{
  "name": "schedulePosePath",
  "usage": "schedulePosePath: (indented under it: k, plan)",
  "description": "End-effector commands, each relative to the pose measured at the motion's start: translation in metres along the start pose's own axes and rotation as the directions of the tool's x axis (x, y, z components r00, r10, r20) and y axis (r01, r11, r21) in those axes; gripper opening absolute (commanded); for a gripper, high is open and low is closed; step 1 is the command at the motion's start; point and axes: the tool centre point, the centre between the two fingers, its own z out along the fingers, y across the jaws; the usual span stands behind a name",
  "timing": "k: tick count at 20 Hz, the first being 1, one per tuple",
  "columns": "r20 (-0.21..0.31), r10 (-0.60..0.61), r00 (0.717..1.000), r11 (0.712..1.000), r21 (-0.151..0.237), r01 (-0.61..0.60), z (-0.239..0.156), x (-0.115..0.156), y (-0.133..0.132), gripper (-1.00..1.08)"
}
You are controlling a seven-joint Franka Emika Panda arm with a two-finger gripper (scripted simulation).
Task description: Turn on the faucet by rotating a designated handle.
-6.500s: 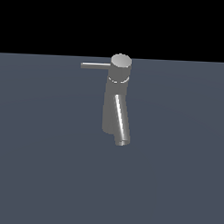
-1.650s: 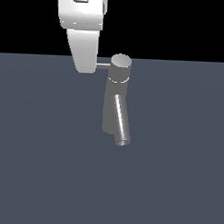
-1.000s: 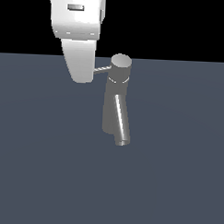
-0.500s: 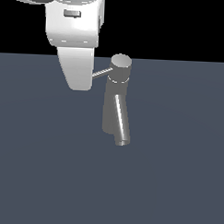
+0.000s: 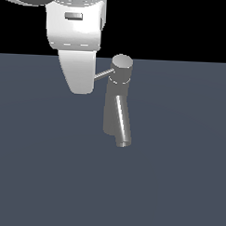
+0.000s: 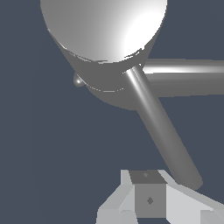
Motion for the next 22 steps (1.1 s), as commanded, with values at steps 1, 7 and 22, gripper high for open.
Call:
schedulePosePath:
  k: [1,7,22]
  plan:
    - [-0.008,0.013,1.0,1.0,-0.004,-0.013,0.0,0.009,0.006,-1.0]
    - [-0.008,0.014,1.0,1.0,-0.005,-0.014,0.0,0.014,0.012,-1.0]
    - [-0.01,0.017,1.0,1.0,-0.007,-0.017,0.0,0.025,0.026,-1.0]
